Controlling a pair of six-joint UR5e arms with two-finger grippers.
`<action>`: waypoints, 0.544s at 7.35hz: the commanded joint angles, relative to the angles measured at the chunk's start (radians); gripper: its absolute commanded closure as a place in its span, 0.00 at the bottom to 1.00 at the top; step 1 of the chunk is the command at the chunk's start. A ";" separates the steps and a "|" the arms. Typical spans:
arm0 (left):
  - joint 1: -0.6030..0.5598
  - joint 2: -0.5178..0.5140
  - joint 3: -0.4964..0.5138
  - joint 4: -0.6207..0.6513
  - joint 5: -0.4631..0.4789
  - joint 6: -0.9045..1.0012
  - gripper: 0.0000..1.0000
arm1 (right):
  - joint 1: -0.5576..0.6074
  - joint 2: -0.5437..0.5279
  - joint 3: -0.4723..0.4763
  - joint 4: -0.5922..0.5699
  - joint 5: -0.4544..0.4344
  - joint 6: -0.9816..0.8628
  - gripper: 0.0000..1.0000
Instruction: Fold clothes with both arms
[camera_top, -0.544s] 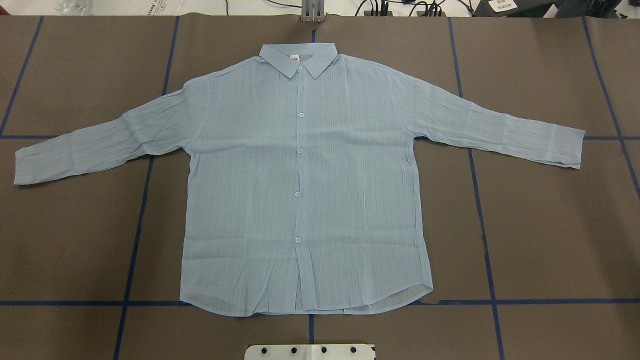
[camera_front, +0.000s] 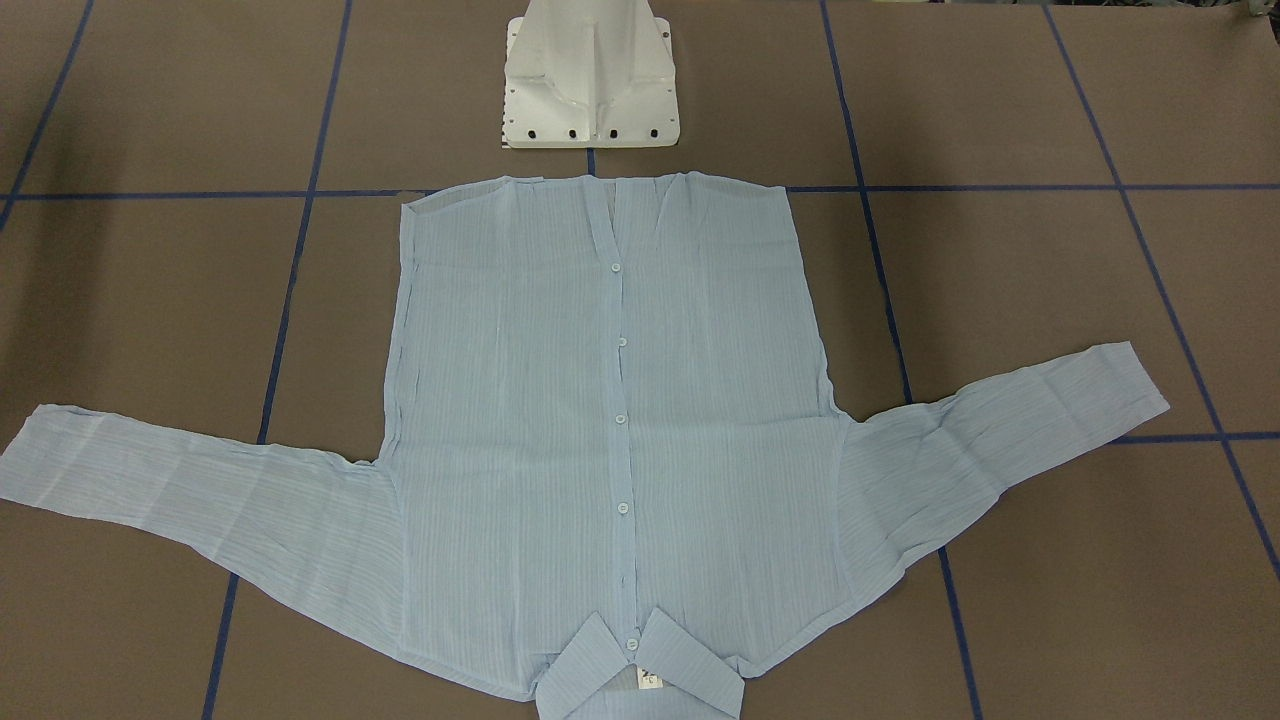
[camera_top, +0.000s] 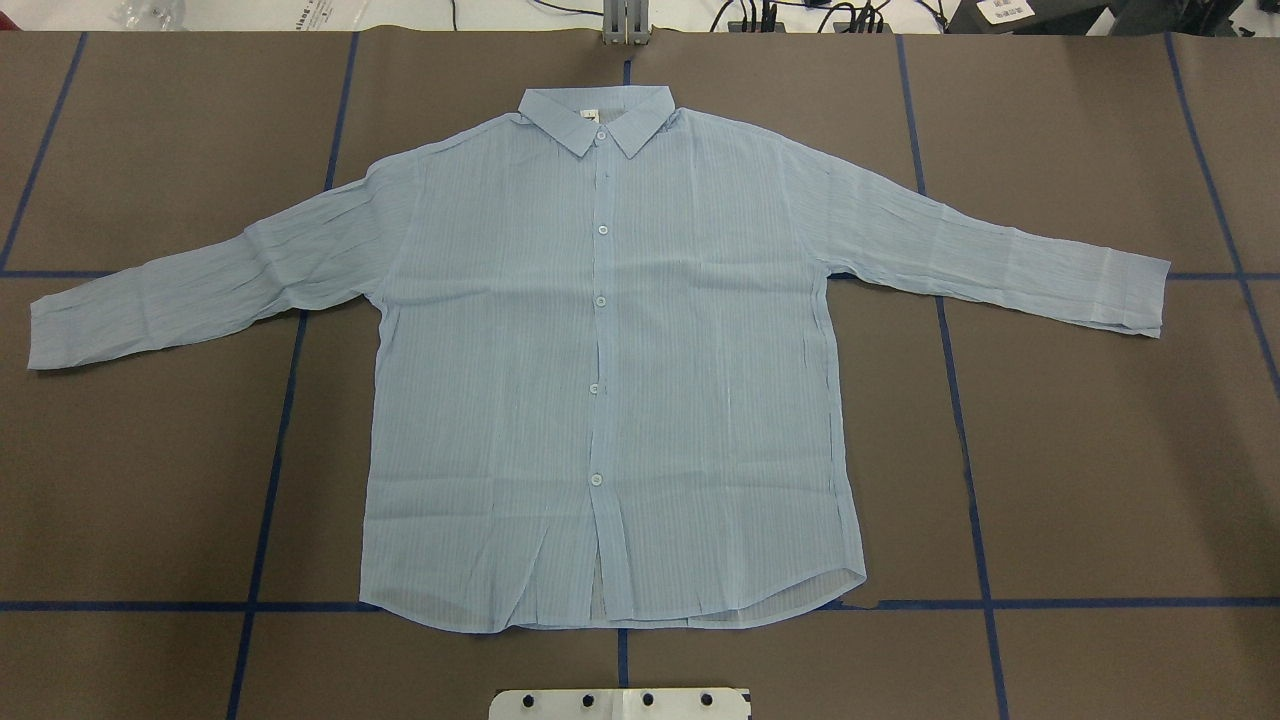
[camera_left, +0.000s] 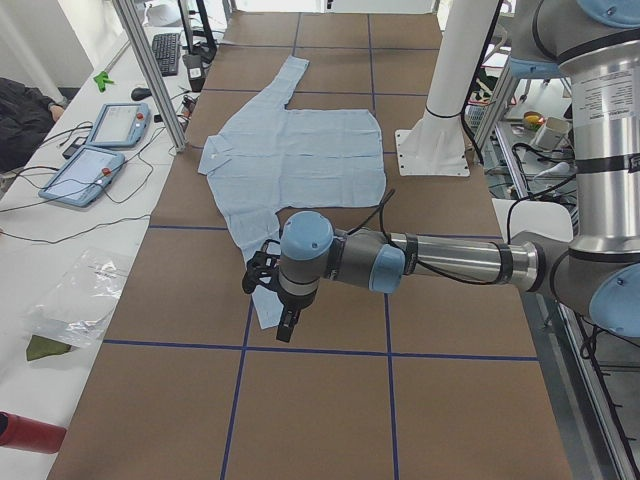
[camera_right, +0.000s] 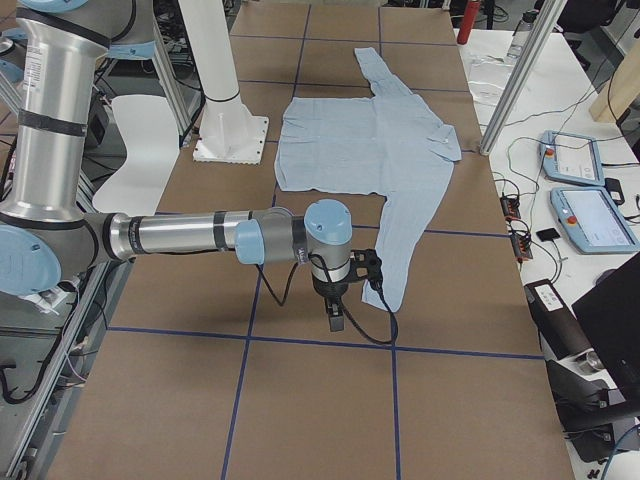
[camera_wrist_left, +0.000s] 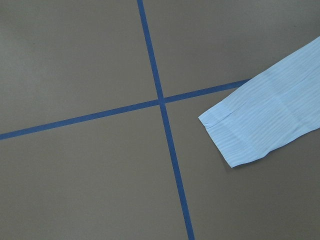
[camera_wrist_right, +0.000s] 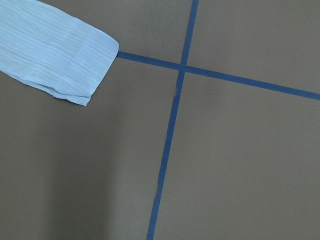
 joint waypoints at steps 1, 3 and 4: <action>0.001 0.023 -0.014 -0.114 0.007 0.002 0.00 | 0.000 0.000 0.026 0.000 0.002 0.007 0.00; 0.001 0.008 -0.014 -0.238 0.011 -0.008 0.00 | 0.000 0.009 0.037 0.039 0.002 0.009 0.00; 0.000 -0.010 -0.007 -0.329 0.016 -0.011 0.00 | 0.000 0.026 0.034 0.177 -0.003 0.009 0.00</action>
